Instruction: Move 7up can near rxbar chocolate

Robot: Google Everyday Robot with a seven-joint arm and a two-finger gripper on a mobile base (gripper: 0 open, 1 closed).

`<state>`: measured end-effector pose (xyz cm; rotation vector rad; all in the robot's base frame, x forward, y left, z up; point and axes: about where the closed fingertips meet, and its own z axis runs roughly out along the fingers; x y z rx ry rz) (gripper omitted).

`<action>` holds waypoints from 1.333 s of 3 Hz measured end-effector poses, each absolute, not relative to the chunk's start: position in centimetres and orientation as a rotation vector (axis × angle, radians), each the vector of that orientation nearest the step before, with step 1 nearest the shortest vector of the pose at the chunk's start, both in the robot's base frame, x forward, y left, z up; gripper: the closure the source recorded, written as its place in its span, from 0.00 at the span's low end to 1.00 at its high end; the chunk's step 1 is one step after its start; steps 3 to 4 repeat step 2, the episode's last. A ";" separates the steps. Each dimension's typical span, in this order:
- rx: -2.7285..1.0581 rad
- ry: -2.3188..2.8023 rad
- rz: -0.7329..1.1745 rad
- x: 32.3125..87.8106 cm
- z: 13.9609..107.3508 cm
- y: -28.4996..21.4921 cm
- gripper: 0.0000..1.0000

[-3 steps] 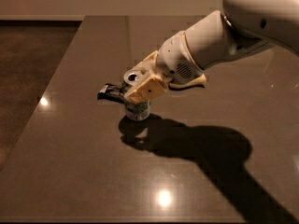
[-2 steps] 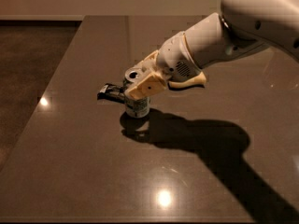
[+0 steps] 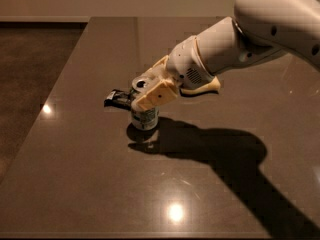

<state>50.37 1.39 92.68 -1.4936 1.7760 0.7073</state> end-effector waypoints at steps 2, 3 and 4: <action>-1.498 1.772 0.706 50.2 92.8 1.6 0.00; -1.498 1.772 0.706 50.2 92.8 1.6 0.00; -1.498 1.772 0.706 50.2 92.8 1.6 0.00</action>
Offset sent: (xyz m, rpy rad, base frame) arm -0.0011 0.0016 0.0010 -0.0010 -0.0021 0.0030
